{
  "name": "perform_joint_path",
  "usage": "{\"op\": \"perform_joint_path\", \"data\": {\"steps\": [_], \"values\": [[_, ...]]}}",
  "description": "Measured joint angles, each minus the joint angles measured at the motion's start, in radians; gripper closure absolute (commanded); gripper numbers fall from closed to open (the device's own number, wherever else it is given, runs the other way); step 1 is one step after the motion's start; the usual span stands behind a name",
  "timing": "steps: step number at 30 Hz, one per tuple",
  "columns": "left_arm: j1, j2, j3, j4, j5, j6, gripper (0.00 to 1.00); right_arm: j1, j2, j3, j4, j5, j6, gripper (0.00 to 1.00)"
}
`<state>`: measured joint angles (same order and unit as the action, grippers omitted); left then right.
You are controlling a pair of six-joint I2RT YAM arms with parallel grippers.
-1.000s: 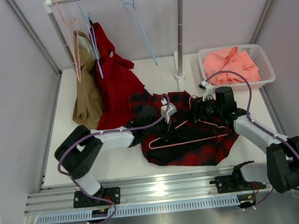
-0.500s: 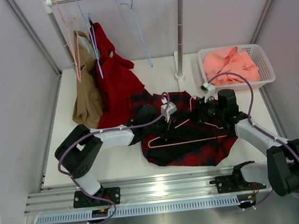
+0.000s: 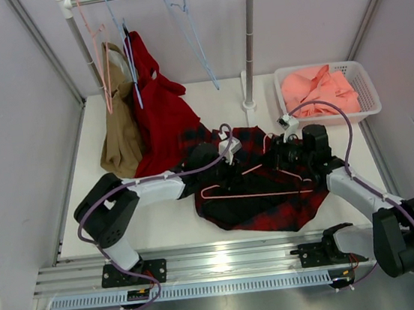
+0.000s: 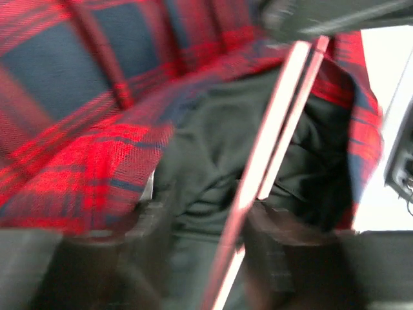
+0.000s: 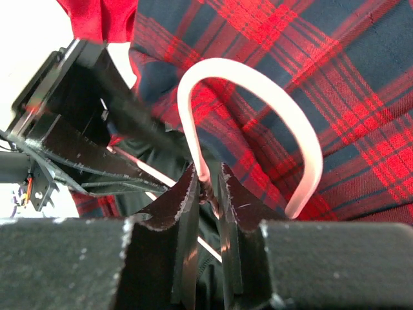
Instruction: Place the skirt on the hanger
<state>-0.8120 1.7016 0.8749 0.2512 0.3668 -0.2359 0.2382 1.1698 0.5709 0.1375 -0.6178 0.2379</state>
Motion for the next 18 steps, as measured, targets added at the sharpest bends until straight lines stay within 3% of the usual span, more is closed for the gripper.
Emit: {"op": "perform_joint_path", "data": {"steps": [2, 7, 18], "values": [[0.003, -0.024, 0.0, -0.022, -0.039, -0.008, 0.36, 0.002, -0.011, 0.0, -0.007, 0.001, 0.002, 1.0], [0.005, -0.148, 0.0, -0.076, -0.145, -0.029, 0.33, 0.003, -0.032, 0.0, -0.021, 0.016, 0.005, 1.0], [-0.023, -0.57, -0.122, -0.266, -0.494, -0.169, 0.48, 0.005, -0.052, 0.0, -0.04, 0.066, 0.042, 1.0]]}}
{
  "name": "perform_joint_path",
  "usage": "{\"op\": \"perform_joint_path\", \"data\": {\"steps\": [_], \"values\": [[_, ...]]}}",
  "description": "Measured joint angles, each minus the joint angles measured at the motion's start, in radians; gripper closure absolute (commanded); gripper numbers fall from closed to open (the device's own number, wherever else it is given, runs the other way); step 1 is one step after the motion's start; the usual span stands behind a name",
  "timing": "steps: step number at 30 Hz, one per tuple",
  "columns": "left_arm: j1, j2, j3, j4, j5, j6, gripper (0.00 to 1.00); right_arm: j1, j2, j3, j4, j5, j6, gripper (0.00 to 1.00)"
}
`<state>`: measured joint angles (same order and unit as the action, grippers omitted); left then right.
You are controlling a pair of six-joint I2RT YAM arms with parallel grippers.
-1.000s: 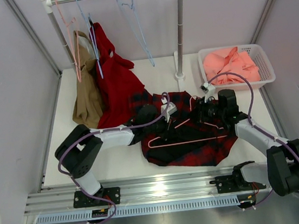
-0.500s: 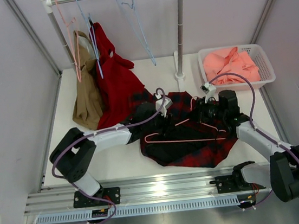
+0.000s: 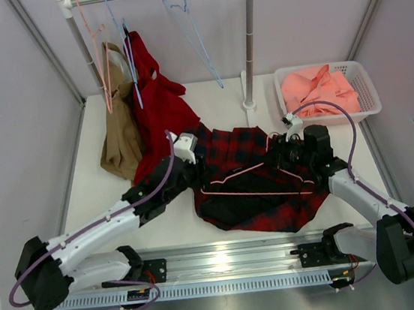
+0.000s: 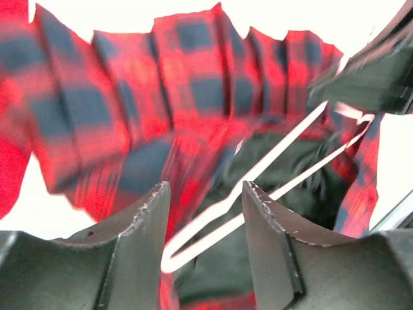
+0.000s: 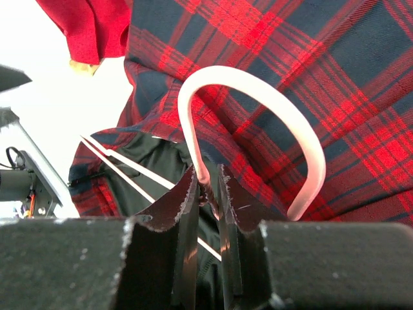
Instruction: Place the skirt on the hanger
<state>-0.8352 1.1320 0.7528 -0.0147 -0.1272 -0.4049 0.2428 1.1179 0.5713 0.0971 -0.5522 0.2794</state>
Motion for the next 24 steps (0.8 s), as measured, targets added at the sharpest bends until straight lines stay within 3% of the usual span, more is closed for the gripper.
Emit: {"op": "perform_joint_path", "data": {"steps": [3, 10, 14, 20, 24], "values": [[-0.063, -0.093, -0.058, -0.089, -0.084, -0.048, 0.54, 0.0, -0.001, 0.005, -0.011, 0.014, 0.008, 1.0], [-0.217, -0.215, -0.145, -0.211, -0.191, -0.157, 0.57, 0.0, -0.002, 0.032, -0.033, 0.035, 0.014, 1.0], [-0.291, -0.148, -0.147, -0.22, -0.234, -0.203, 0.58, 0.001, -0.004, 0.033, -0.036, 0.043, 0.016, 1.0], [-0.34, 0.071, -0.119, -0.238, -0.281, -0.281, 0.59, 0.002, -0.011, 0.033, -0.045, 0.052, 0.015, 1.0], [-0.344, 0.185, -0.071, -0.248, -0.321, -0.33, 0.53, 0.002, -0.011, 0.033, -0.053, 0.055, 0.015, 1.0]]}}
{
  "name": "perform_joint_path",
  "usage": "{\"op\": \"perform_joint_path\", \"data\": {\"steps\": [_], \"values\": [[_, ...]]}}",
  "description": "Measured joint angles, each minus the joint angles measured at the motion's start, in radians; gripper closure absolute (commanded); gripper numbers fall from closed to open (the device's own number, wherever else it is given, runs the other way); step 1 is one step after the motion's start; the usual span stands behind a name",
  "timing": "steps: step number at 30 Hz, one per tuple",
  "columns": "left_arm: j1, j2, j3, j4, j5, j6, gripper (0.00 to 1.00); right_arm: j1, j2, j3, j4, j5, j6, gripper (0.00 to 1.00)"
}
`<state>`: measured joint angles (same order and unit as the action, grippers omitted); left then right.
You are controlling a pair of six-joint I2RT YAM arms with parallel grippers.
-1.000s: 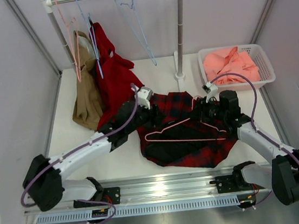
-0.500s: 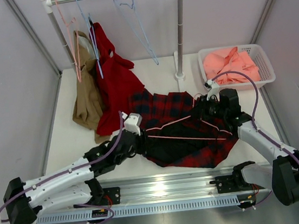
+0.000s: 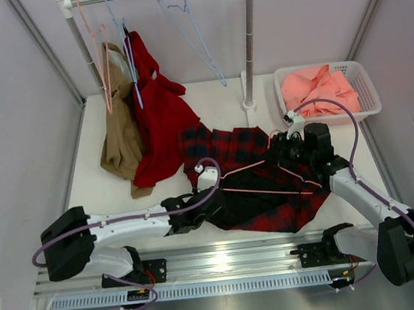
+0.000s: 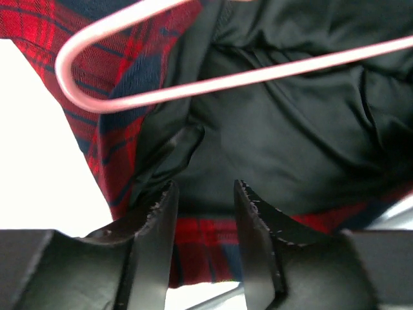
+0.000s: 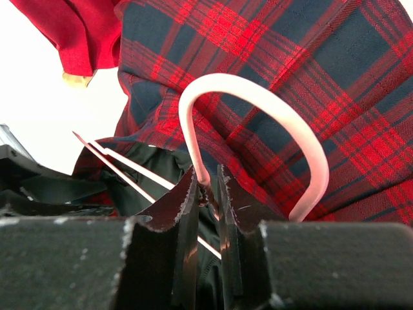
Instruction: Place the skirt on the hanger
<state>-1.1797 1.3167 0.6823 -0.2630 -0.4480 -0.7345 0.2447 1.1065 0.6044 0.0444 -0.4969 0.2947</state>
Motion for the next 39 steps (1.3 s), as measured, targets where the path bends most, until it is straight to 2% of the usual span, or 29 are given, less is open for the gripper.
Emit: {"op": "perform_joint_path", "data": {"steps": [5, 15, 26, 33, 39], "values": [[-0.001, 0.09, 0.053, 0.0, -0.049, -0.026, 0.5, 0.0, -0.005, 0.0, -0.01, 0.001, 0.0, 1.0], [0.022, 0.207, 0.082, 0.008, -0.08, -0.027, 0.52, 0.0, -0.018, 0.0, -0.022, 0.003, -0.001, 1.0], [0.053, 0.245, 0.081, 0.043, -0.1, -0.017, 0.81, 0.0, -0.021, 0.0, -0.025, 0.003, 0.0, 1.0], [0.058, 0.211, 0.046, 0.068, -0.098, 0.003, 0.85, 0.0, -0.021, 0.0, -0.025, 0.003, 0.0, 1.0], [0.082, 0.12, -0.002, 0.09, -0.08, 0.031, 1.0, 0.0, -0.021, 0.0, -0.025, 0.003, 0.0, 1.0]]}}
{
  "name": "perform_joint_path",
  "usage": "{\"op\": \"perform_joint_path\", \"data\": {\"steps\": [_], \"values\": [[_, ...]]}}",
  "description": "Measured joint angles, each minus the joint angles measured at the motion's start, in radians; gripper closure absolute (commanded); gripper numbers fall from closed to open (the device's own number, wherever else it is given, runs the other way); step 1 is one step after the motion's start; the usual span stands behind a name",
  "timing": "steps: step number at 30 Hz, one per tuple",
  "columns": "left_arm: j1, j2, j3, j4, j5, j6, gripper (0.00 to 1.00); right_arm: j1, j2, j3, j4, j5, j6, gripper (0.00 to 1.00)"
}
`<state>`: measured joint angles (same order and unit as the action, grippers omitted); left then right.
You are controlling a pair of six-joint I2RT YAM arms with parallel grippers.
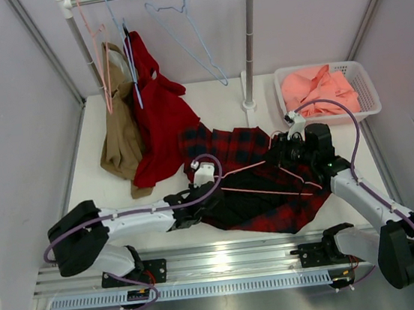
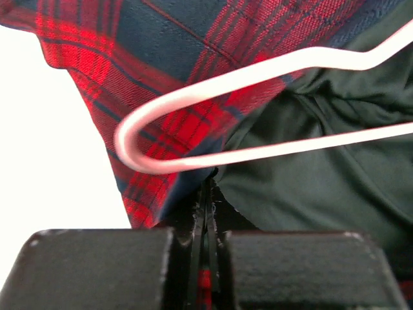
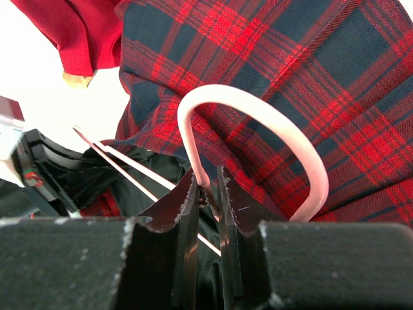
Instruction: Place the skirt on the hanger
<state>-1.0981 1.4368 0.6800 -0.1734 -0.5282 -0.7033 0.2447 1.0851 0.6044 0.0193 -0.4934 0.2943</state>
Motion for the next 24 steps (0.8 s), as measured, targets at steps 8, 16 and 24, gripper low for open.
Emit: {"op": "perform_joint_path", "data": {"steps": [8, 16, 24], "values": [[0.041, -0.157, -0.128, 0.119, 0.127, 0.083, 1.0, 0.0, -0.007, 0.0, 0.0, 0.006, 0.001, 1.0], [0.148, -0.265, -0.248, 0.263, 0.328, 0.129, 1.0, 0.0, -0.009, 0.0, 0.001, 0.007, 0.005, 1.0], [0.185, -0.3, -0.255, 0.291, 0.429, 0.137, 1.0, 0.0, -0.009, 0.0, 0.001, 0.008, 0.005, 1.0]]}}
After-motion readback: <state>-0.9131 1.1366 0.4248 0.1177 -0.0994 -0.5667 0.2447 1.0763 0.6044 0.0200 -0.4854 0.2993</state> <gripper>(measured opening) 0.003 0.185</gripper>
